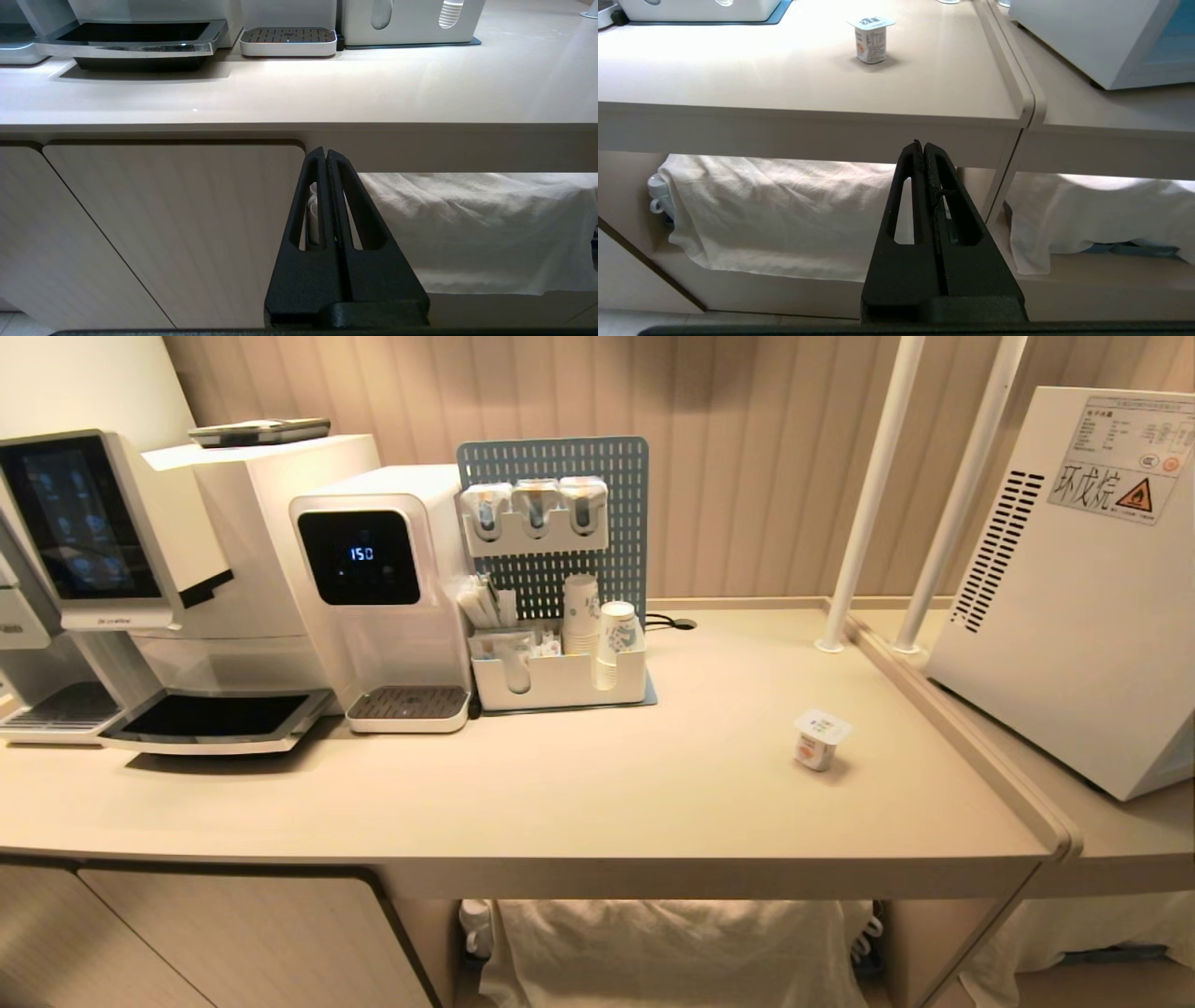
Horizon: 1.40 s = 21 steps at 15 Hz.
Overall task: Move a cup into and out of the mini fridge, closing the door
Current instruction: Close the freezer door
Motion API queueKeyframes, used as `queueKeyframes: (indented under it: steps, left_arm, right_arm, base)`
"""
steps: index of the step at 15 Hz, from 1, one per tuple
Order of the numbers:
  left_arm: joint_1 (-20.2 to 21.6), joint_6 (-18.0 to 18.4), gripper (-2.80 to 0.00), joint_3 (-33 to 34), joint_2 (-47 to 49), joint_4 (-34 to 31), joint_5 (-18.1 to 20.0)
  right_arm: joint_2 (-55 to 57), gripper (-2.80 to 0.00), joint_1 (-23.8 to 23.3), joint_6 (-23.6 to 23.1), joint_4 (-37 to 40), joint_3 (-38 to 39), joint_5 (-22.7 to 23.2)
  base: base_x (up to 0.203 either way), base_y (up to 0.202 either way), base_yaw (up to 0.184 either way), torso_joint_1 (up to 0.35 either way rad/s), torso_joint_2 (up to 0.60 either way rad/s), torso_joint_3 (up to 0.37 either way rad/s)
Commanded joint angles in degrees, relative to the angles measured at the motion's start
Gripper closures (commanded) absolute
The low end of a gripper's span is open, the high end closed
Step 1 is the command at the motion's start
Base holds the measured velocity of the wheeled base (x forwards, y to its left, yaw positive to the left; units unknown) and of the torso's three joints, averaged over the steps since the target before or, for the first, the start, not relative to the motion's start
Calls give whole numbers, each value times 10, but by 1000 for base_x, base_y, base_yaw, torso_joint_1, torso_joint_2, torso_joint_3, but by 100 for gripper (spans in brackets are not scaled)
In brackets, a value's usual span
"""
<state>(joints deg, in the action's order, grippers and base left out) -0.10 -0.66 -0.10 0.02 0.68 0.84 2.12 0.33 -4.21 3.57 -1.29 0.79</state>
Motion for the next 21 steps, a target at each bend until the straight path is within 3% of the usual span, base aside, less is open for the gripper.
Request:
queueKeyframes:
  steps: [1,6,10,21]
  left_arm:
    - [0,0,0,0,0,0,0]
    - [0,4,0,0,0,0,0]
    - [1,6,0,-1,0,-2,-1]
    - [1,8,0,-3,0,-9,-1]
  right_arm:
    - [3,0,0,0,1,0,0]
    - [-2,0,0,3,1,0,-1]
    - [-2,0,0,3,1,0,0]
    - [-1,0,0,5,2,-1,0]
  base:
    - [0,0,0,0,0,0]
    - [-157,0,1,6,3,3]
    - [-3,-35,0,1,4,0]
    - [0,-191,-1,2,2,3]
